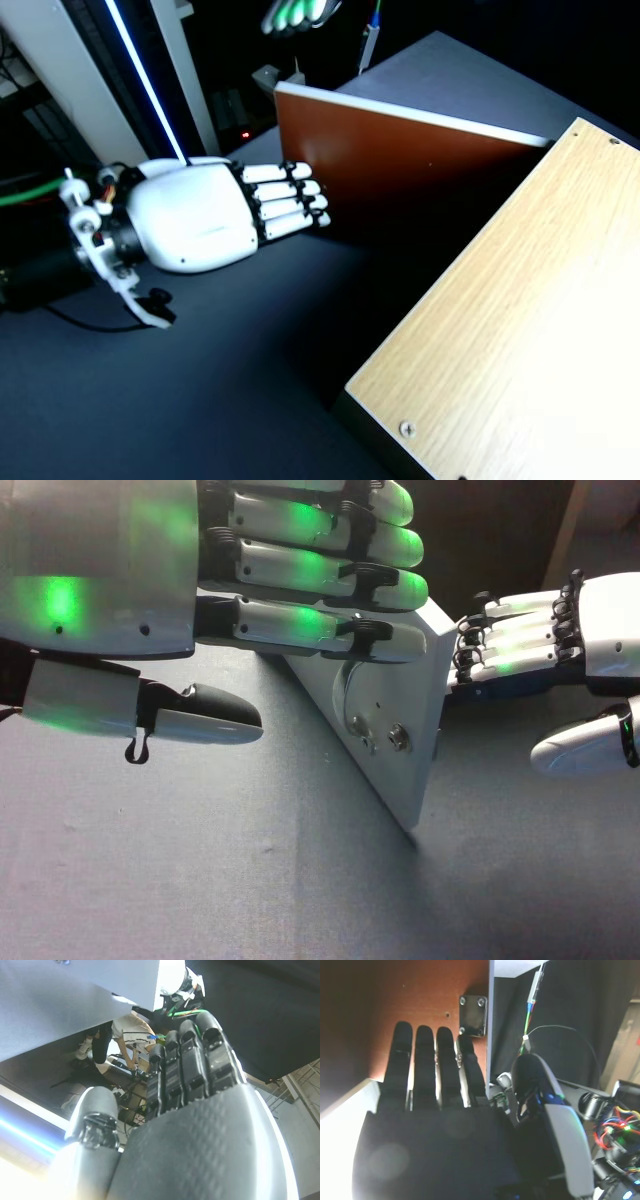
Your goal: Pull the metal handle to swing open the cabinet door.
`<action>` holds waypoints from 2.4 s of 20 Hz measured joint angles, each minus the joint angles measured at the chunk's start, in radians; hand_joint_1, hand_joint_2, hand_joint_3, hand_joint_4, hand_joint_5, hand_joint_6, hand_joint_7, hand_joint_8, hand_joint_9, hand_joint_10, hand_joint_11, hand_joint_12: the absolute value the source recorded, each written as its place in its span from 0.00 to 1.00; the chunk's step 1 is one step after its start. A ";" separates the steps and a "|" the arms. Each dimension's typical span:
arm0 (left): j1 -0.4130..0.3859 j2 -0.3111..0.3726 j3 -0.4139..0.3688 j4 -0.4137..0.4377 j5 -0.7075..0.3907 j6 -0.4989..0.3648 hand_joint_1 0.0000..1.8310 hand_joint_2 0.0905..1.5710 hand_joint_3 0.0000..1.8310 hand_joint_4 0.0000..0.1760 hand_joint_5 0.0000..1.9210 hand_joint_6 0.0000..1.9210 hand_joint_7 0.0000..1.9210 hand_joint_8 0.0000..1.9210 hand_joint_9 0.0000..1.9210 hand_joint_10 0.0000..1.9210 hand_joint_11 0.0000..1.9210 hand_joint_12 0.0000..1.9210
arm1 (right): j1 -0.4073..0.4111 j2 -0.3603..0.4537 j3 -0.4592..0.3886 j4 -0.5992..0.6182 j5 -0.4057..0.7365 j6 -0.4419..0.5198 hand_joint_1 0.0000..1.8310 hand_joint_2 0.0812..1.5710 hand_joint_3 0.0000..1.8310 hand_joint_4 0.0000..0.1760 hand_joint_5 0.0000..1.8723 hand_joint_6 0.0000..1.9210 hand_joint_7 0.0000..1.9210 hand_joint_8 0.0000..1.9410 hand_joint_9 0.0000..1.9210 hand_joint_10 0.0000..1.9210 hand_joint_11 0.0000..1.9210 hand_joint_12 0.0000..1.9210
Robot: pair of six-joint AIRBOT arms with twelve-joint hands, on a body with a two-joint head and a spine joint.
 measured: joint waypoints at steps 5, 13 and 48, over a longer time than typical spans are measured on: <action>0.000 0.000 0.000 0.000 0.000 0.000 0.00 0.99 0.00 0.00 0.14 0.00 0.14 0.00 0.13 0.00 0.00 0.30 | -0.001 -0.004 -0.005 0.006 -0.001 -0.075 0.00 0.94 0.00 0.00 0.13 0.00 0.13 0.00 0.12 0.00 0.00 0.34; 0.000 0.000 0.000 0.000 0.000 0.000 0.00 0.99 0.00 0.00 0.16 0.00 0.15 0.00 0.14 0.00 0.00 0.30 | -0.001 -0.008 -0.027 0.007 -0.006 -0.076 0.00 0.94 0.00 0.00 0.12 0.00 0.11 0.00 0.10 0.00 0.00 0.30; 0.000 0.000 0.000 0.000 0.000 0.000 0.00 1.00 0.00 0.00 0.17 0.00 0.18 0.00 0.16 0.00 0.00 0.36 | 0.034 -0.102 -0.068 -0.016 -0.100 -0.130 0.00 0.96 0.00 0.00 0.13 0.00 0.13 0.00 0.12 0.00 0.00 0.34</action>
